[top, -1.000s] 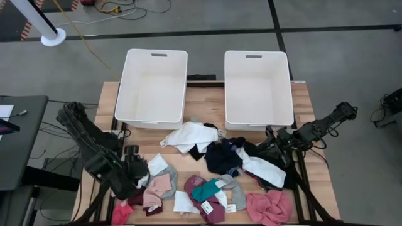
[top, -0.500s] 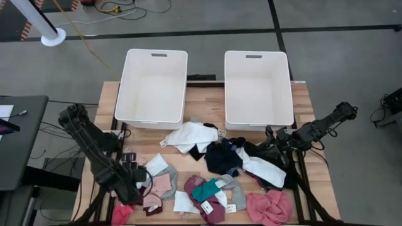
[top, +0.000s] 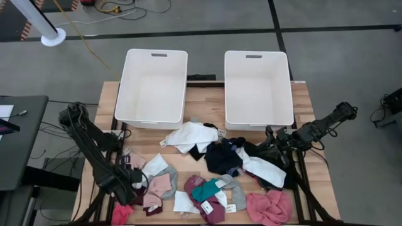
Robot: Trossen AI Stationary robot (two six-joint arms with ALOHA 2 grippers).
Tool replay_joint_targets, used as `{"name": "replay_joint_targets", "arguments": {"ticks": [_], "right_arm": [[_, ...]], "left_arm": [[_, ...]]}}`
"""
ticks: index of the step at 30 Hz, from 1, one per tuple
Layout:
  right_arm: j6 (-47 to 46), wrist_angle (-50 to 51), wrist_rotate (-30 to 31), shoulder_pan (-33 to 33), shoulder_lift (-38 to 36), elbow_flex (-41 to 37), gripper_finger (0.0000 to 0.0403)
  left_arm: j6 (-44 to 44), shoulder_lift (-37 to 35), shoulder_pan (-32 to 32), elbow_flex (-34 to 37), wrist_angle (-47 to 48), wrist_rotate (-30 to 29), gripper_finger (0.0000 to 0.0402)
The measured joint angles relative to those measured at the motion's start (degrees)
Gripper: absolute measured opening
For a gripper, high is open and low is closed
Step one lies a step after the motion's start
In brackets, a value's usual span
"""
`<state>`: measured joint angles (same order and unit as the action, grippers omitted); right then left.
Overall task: Sort clothes
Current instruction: Put the light pink underwear into the left white bin
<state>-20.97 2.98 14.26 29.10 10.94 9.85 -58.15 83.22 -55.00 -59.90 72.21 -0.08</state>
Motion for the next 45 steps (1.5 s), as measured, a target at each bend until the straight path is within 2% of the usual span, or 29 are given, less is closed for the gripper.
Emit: {"name": "replay_joint_targets", "arguments": {"ticks": [8,11,15,19,20,23,26,29,41,45], "right_arm": [[0.0,0.0,0.0,0.0,0.0,0.0,0.0143],[0.0,0.0,0.0,0.0,0.0,0.0,0.0143],[0.0,0.0,0.0,0.0,0.0,0.0,0.0143],[0.0,0.2,0.0,0.0,0.0,0.0,0.0143],[0.0,0.4,0.0,0.0,0.0,0.0,0.0143],[0.0,1.3,0.0,0.0,0.0,0.0,0.0143],[0.0,1.5,0.0,0.0,0.0,0.0,0.0143],[0.0,1.5,0.0,0.0,0.0,0.0,0.0143],[0.1,1.5,0.0,0.0,0.0,0.0,0.0143],[0.4,1.5,0.0,0.0,0.0,0.0,0.0143]], "left_arm": [[0.6,0.0,-0.5,5.5,-3.4,0.0,0.0205],[1.4,0.0,0.1,6.9,-5.5,-0.4,0.0188],[3.2,0.0,0.1,8.5,-8.8,-0.7,0.0129],[4.8,0.0,0.1,8.3,-9.8,-0.7,0.0030],[4.9,0.0,0.1,7.9,-9.8,-0.7,0.0015],[5.2,0.0,0.1,6.3,-9.8,-0.7,0.0006],[5.9,0.0,0.1,3.2,-8.5,-1.8,0.0003],[6.1,0.0,0.1,-1.7,-4.6,-5.6,0.0003],[7.9,0.0,0.1,-26.5,16.9,-26.2,0.0001],[12.4,-0.4,0.4,-33.4,17.7,-33.2,0.0001]]}}
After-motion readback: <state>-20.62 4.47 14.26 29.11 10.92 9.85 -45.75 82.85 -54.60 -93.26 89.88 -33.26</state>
